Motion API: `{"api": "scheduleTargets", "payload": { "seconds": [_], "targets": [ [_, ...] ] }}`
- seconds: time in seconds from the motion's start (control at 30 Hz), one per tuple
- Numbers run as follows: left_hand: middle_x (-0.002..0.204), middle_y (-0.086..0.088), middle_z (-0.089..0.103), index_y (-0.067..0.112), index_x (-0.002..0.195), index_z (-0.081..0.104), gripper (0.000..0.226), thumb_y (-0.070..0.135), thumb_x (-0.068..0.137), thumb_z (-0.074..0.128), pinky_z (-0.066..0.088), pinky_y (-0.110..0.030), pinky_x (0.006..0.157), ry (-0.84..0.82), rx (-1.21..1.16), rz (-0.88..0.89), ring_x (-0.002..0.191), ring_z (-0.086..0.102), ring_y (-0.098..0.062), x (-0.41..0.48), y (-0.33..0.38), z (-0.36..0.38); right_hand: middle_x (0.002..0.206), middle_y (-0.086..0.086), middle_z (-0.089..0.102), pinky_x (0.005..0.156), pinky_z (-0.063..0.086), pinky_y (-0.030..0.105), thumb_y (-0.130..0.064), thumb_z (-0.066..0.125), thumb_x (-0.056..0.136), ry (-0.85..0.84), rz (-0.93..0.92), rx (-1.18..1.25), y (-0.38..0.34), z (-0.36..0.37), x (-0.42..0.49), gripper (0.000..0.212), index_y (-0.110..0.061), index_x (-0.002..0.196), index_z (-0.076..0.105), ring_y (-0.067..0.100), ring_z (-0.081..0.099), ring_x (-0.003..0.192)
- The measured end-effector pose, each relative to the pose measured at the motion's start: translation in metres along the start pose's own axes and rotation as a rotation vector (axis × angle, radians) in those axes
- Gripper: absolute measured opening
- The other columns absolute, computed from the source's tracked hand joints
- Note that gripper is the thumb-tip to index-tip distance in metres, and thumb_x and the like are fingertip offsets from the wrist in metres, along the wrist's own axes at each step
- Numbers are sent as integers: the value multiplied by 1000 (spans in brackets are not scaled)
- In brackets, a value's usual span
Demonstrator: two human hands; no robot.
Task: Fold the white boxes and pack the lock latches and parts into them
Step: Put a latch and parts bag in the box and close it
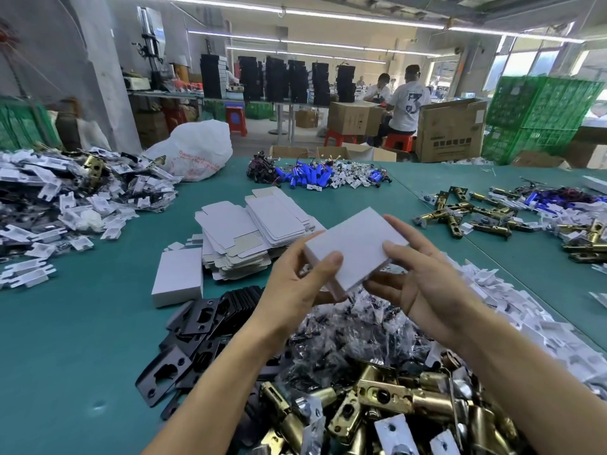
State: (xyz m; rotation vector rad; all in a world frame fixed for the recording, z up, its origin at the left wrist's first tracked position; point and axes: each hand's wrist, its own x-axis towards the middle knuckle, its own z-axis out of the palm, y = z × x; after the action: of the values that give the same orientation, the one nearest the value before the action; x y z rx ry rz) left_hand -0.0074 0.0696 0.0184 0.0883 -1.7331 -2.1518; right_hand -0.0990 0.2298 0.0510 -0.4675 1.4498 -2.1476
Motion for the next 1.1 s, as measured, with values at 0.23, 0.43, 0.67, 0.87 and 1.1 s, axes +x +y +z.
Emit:
{"api": "scheduleTargets", "payload": {
  "seconds": [0.23, 0.43, 0.67, 0.87, 1.1],
  "targets": [
    [93, -13, 65, 30, 107, 35, 27, 26, 97, 59, 54, -34, 44, 44, 5, -66, 51, 64, -24, -2, 8, 8, 106, 13, 65, 68, 62, 37, -16, 50, 101, -103, 128, -71, 7, 17, -5, 31, -24, 131, 54, 30, 70, 76],
    [84, -18, 54, 16, 100, 38, 11, 23, 104, 46, 48, -34, 36, 262, -23, -60, 33, 46, -24, 1, 11, 2, 118, 11, 58, 70, 60, 36, -23, 50, 102, 5, 89, -329, 15, 19, -5, 26, -29, 126, 60, 24, 68, 85],
    [72, -2, 63, 15, 85, 57, 23, 34, 93, 67, 47, -30, 50, 262, 217, -137, 59, 58, -18, 7, 16, -17, 93, 13, 70, 54, 58, 25, -4, 59, 94, 32, 117, -228, 0, 14, -3, 22, -16, 92, 78, 26, 66, 61],
    [69, -12, 67, 5, 98, 74, 43, 41, 76, 76, 47, -20, 38, -97, 228, -388, 46, 60, -18, -2, 45, -56, 94, 17, 70, 50, 58, 27, -15, 75, 75, 58, 135, -201, -1, 27, 4, 26, -4, 96, 66, 27, 67, 54],
    [78, -9, 62, 15, 100, 63, 19, 30, 103, 52, 43, -20, 35, 638, 148, -139, 40, 53, -10, 20, 30, -91, 121, 20, 62, 75, 62, 41, -19, 63, 93, -22, 226, -257, -3, 18, 3, 26, -13, 118, 62, 39, 73, 90]
  ]
}}
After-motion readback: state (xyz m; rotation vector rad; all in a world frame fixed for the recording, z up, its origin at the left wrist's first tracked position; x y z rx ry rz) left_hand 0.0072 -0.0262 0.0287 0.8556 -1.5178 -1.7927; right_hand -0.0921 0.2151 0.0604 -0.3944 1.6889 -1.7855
